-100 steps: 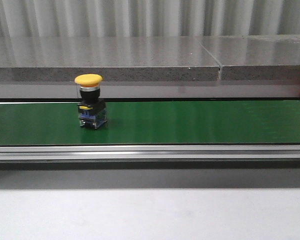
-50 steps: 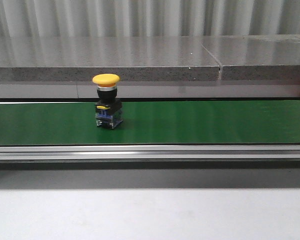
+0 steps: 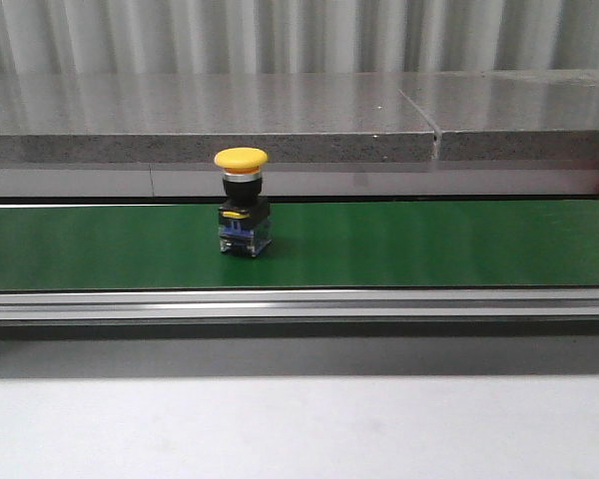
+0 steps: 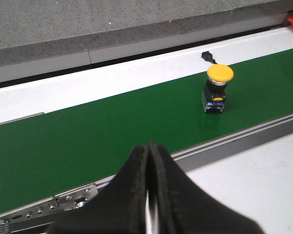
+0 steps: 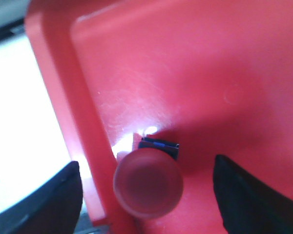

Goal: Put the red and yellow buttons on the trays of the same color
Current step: 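Carry the red button into the red tray and open the right gripper, then lower the right gripper onto the arriving yellow button and grasp it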

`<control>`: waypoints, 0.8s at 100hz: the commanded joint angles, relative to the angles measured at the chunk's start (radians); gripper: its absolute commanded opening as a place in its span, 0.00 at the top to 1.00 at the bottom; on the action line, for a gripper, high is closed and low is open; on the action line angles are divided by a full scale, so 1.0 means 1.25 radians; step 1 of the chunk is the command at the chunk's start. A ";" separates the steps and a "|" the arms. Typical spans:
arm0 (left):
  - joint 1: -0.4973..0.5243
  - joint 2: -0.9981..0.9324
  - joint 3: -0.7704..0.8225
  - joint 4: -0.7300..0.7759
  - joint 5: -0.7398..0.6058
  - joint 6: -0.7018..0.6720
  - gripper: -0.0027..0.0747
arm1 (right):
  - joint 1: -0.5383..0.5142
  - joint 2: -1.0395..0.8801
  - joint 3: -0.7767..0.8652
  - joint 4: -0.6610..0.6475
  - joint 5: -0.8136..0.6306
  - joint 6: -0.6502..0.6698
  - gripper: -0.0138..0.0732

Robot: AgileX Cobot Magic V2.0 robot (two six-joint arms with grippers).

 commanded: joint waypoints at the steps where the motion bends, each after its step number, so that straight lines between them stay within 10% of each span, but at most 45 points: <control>1: -0.006 0.004 -0.020 -0.018 -0.054 -0.001 0.99 | 0.004 -0.085 -0.009 0.007 -0.015 0.000 0.20; 80: -0.006 0.004 -0.020 -0.018 -0.054 -0.001 0.99 | 0.197 -0.527 0.400 -0.007 -0.090 -0.007 0.19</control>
